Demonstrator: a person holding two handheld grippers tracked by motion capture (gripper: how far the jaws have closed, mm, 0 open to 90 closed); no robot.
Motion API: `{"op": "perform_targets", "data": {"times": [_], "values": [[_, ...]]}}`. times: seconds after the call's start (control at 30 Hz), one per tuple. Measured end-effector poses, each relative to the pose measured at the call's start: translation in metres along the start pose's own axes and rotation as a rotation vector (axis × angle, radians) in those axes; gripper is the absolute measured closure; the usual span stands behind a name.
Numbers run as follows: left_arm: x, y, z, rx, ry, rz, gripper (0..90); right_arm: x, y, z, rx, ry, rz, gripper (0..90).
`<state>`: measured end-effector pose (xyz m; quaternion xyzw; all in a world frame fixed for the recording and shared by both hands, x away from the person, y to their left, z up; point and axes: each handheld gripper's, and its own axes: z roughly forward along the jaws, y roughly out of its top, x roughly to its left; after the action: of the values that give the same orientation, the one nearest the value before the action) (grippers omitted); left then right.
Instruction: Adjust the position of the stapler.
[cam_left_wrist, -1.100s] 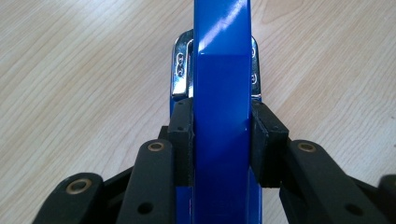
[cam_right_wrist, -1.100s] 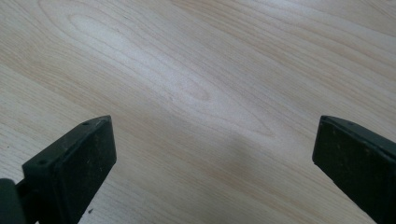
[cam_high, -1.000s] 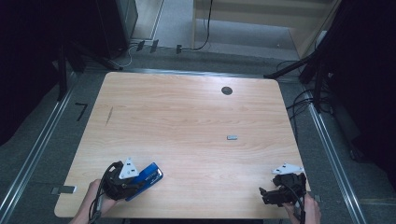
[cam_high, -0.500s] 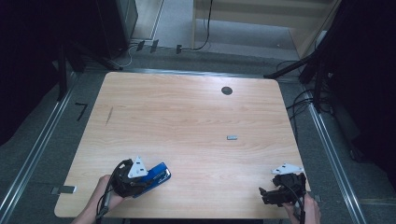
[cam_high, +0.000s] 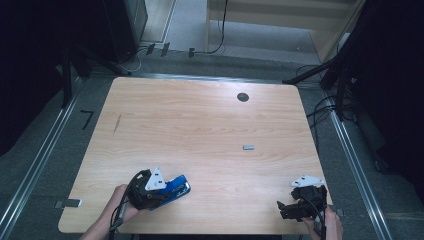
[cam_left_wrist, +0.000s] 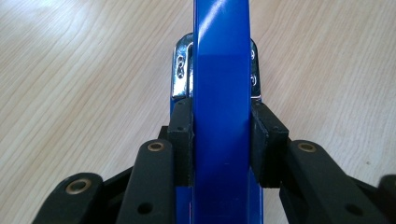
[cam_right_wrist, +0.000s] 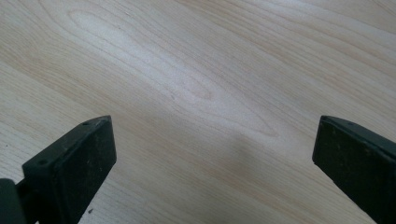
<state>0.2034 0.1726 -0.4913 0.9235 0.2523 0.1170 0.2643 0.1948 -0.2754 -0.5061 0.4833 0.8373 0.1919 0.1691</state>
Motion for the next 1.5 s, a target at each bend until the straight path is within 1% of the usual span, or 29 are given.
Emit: {"op": "perform_targets", "data": {"times": [0.07,0.1,0.17,0.2,0.23,0.37,0.4,0.43,0.47,0.53,0.57,0.6,0.63,0.7,0.73,0.8,0.9,0.93,0.97,1.0,1.03,1.07,1.1,1.13,1.2,1.33,1.4,1.47,1.5], "values": [[-0.001,0.003,0.002,0.001,-0.01,0.014,67.0,0.0,0.0,0.0,-0.001,0.0,0.0,0.0],[-0.002,0.004,0.003,-0.004,-0.013,0.011,67.0,0.0,0.0,0.0,-0.001,0.001,0.0,0.0],[-0.003,0.008,0.006,-0.006,-0.03,0.034,67.0,0.0,0.0,0.0,0.0,0.001,0.002,0.0],[-0.003,0.008,0.006,-0.006,-0.03,0.034,67.0,0.0,0.0,0.0,0.0,0.0,0.002,0.0],[-0.004,0.012,0.008,-0.006,-0.04,0.056,67.0,0.0,0.0,0.0,0.0,0.0,0.002,0.0],[-0.007,0.019,0.013,-0.01,-0.058,0.089,67.0,0.0,-0.001,0.001,0.004,0.004,0.002,0.0],[-0.007,0.019,0.013,-0.01,-0.058,0.089,67.0,0.0,-0.001,0.001,0.005,0.004,0.002,0.0],[-0.008,0.022,0.015,-0.012,-0.068,0.101,67.0,0.0,-0.001,0.001,0.004,0.005,0.002,0.0],[-0.008,0.022,0.015,-0.012,-0.068,0.101,67.0,0.0,-0.001,0.001,0.004,0.003,0.0,0.0],[-0.01,0.026,0.018,-0.016,-0.081,0.119,67.0,0.0,0.0,0.001,0.004,0.004,-0.001,0.0],[-0.01,0.026,0.018,-0.016,-0.081,0.119,67.0,0.0,0.0,0.001,0.004,0.004,-0.001,0.0],[-0.011,0.029,0.02,-0.019,-0.089,0.135,67.0,0.0,0.0,0.001,0.005,0.004,-0.004,0.0],[-0.011,0.029,0.02,-0.019,-0.089,0.135,67.0,0.0,0.0,0.001,0.005,0.004,-0.004,0.0],[-0.013,0.033,0.023,-0.023,-0.1,0.152,67.0,0.0,0.0,0.001,0.006,0.003,-0.006,0.0],[-0.013,0.033,0.023,-0.023,-0.1,0.152,67.0,0.001,-0.001,0.001,0.008,0.004,-0.006,0.0],[-0.015,0.037,0.026,-0.027,-0.111,0.178,67.0,0.0,-0.001,0.001,0.009,0.004,-0.008,0.0],[-0.017,0.04,0.028,-0.03,-0.121,0.2,67.0,0.001,-0.001,0.002,0.011,0.005,-0.006,0.0],[-0.017,0.04,0.028,-0.03,-0.121,0.2,67.0,0.001,-0.001,0.002,0.011,0.005,-0.006,0.0],[-0.017,0.042,0.03,-0.031,-0.134,0.215,67.0,0.001,-0.001,0.002,0.012,0.008,-0.007,0.0],[-0.018,0.043,0.03,-0.036,-0.137,0.217,67.0,0.001,-0.001,0.002,0.013,0.009,-0.007,0.0],[-0.018,0.043,0.03,-0.036,-0.137,0.217,67.1,0.001,-0.001,0.002,0.013,0.009,-0.007,0.0],[-0.017,0.045,0.032,-0.037,-0.152,0.238,67.1,0.001,-0.001,0.002,0.014,0.01,-0.007,0.0],[-0.016,0.046,0.033,-0.039,-0.162,0.248,67.1,0.001,-0.001,0.002,0.014,0.011,-0.009,0.0],[-0.016,0.047,0.034,-0.045,-0.169,0.251,67.1,0.001,-0.001,0.002,0.014,0.011,-0.01,0.0],[-0.015,0.048,0.035,-0.043,-0.176,0.255,67.1,0.001,-0.001,0.002,0.013,0.012,-0.011,0.0],[-0.014,0.052,0.038,-0.051,-0.198,0.289,67.1,0.001,-0.001,0.003,0.016,0.017,-0.006,0.0],[-0.014,0.053,0.039,-0.052,-0.203,0.294,67.1,0.001,-0.002,0.003,0.019,0.019,-0.009,0.0],[-0.014,0.055,0.041,-0.056,-0.223,0.307,67.2,0.001,-0.002,0.003,0.016,0.023,-0.007,0.0],[-0.014,0.055,0.041,-0.056,-0.223,0.307,67.2,0.001,-0.002,0.003,0.016,0.024,-0.008,0.0]]}}
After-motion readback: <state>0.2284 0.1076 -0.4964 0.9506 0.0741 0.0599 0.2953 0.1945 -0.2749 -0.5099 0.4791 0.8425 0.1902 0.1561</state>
